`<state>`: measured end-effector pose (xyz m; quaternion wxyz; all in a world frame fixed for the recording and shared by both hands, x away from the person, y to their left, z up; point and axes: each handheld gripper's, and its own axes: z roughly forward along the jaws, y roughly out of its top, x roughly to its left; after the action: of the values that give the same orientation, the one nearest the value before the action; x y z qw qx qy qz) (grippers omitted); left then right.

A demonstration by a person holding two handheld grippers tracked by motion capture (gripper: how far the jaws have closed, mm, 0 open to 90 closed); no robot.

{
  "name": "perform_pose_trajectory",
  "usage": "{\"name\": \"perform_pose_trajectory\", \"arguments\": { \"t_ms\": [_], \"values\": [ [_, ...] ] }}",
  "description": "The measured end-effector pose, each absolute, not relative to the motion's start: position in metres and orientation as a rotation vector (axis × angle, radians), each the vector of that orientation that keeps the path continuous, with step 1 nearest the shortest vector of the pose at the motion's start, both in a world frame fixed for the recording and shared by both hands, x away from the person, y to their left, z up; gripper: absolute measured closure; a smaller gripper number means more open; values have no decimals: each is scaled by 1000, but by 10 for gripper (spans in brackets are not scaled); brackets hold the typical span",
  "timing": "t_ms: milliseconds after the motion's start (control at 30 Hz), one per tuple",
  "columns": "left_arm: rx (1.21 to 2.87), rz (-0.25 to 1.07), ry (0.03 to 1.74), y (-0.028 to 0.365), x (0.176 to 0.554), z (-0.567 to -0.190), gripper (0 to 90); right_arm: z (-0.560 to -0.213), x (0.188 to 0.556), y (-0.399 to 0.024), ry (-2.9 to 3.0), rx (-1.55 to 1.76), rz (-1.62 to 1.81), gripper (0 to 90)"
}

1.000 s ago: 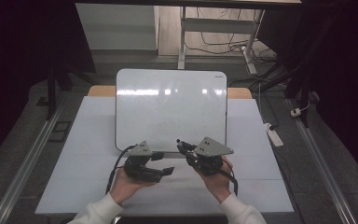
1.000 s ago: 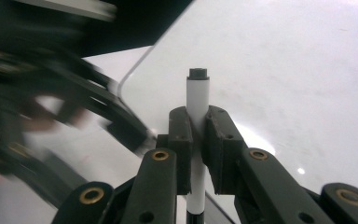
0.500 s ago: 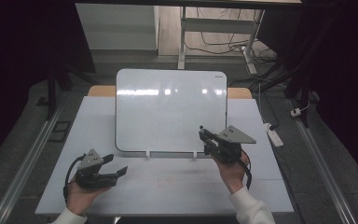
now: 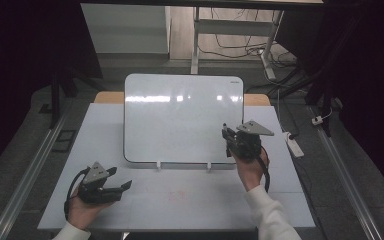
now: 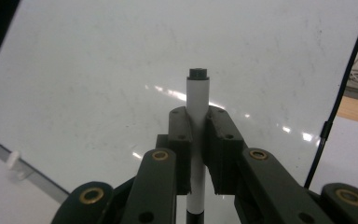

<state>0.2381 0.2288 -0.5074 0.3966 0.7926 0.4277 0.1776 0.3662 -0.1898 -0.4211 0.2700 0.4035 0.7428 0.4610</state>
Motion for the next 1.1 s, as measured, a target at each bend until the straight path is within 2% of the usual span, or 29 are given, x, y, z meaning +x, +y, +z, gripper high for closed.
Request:
{"name": "perform_pose_trajectory", "arguments": {
  "t_ms": [667, 1100],
  "values": [
    [2039, 443, 1078, 226, 239, -510, 267, -442, 407, -184, 2038, 1188, 1070, 803],
    [2043, 437, 1078, 226, 240, -511, 267, -441, 411, -182, 2038, 1174, 1045, 799]
  ]
}}
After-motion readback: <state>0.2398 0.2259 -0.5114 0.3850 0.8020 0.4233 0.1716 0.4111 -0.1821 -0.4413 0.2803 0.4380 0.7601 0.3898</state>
